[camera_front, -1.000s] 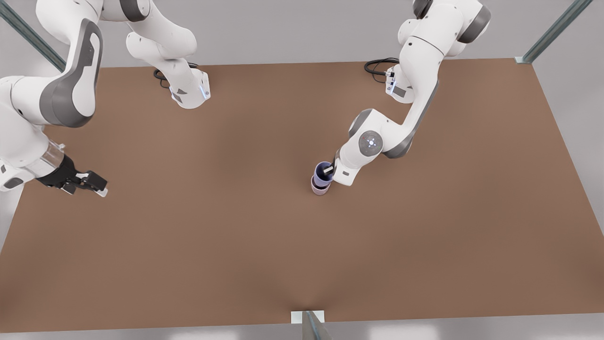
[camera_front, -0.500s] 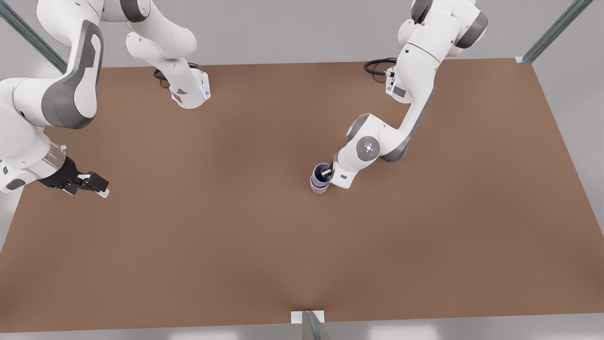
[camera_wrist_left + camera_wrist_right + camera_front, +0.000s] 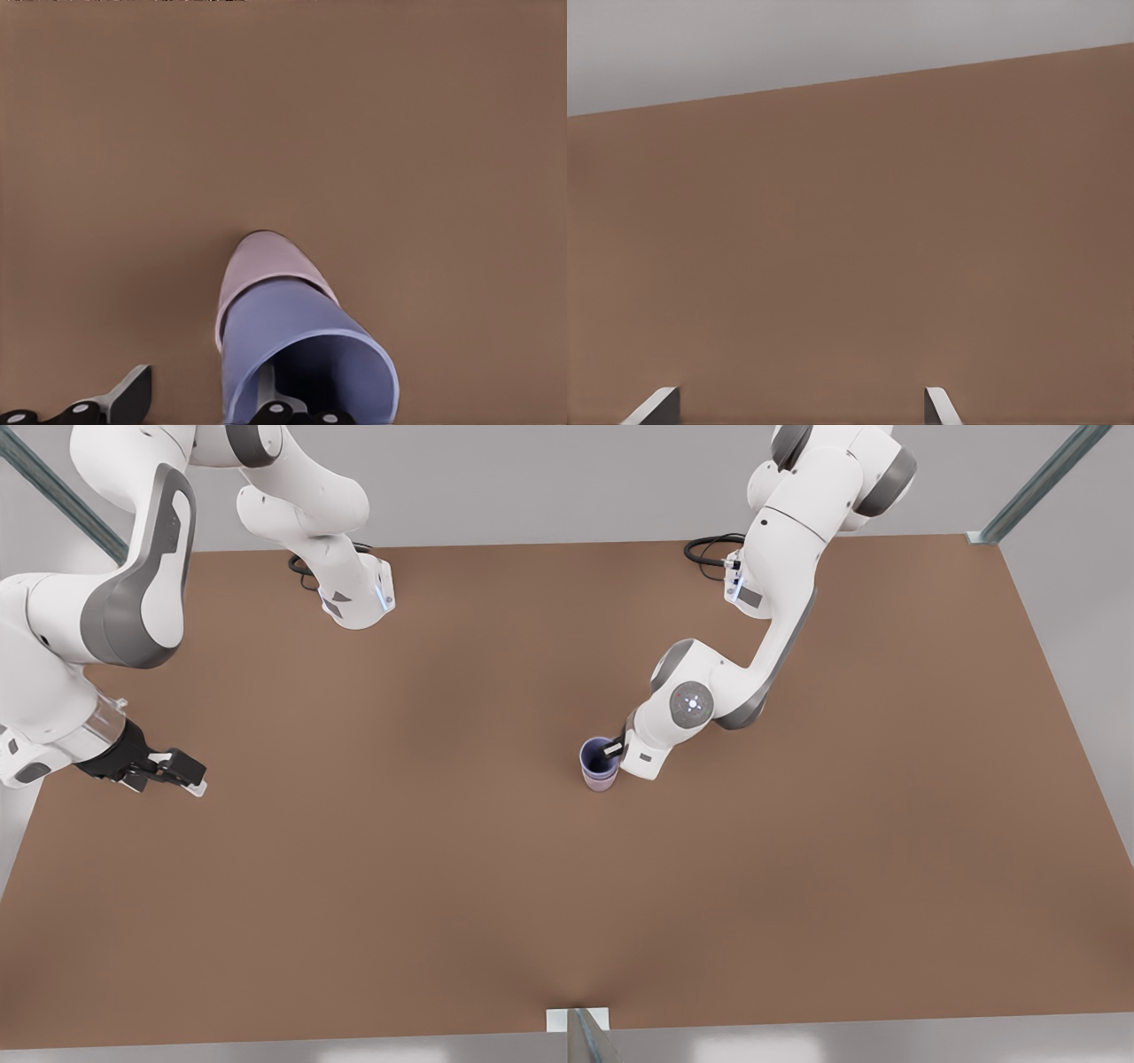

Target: Stack the cups, with the pink cup at the bottom and the purple cup at the top

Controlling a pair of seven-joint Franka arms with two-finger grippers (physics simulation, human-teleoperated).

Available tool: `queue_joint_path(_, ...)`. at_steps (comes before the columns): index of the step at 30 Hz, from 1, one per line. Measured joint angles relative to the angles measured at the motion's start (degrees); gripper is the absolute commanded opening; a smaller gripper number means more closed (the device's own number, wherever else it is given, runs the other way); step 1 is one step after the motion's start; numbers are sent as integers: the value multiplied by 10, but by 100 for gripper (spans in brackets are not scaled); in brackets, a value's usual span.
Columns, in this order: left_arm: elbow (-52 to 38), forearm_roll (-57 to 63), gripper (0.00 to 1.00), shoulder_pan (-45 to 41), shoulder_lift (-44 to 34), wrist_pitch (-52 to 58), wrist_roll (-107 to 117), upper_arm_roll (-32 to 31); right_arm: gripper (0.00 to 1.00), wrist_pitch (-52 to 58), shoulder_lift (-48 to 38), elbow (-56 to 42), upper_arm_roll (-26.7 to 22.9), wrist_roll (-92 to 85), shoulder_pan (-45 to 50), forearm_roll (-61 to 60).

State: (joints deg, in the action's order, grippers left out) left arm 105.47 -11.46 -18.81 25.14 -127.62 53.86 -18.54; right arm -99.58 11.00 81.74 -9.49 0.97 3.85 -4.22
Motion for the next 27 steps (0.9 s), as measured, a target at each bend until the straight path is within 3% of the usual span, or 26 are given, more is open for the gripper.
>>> queue_joint_path(10, -16, 8, 98, 0, -9, 22, 1, 1, 100, 0, 0, 0, 0, 0, -1, 0)
queue_joint_path(14, -138, 16, 100, 3, -16, 209, -23, 23, 100, -1, 0, 0, 0, 0, 0, 0)
queue_joint_path(15, -162, 26, 100, 6, -21, 250, -59, 42, 100, -1, 0, 0, 0, 0, -1, 0)
queue_joint_path(18, -223, 43, 100, 10, -42, 364, -341, 217, 100, -1, 0, 0, 0, 0, -1, 0)
queue_joint_path(20, -224, 50, 100, 6, -73, 394, -437, 291, 100, -2, 0, 0, 0, 0, -1, 0)
queue_joint_path(21, -224, 57, 100, 20, -87, 394, -440, 286, 100, -3, 0, 0, 0, 0, -1, 0)
queue_joint_path(23, -231, 87, 100, 141, -115, 394, -433, 141, 100, -3, 0, 0, 0, 0, -2, 0)
queue_joint_path(24, -230, 108, 100, 156, -124, 392, -431, 110, 100, -4, 0, 0, 0, 0, -2, 0)
queue_joint_path(27, -222, 144, 100, 170, -140, 390, -439, 107, 100, -4, 0, 0, 0, 0, -2, 0)
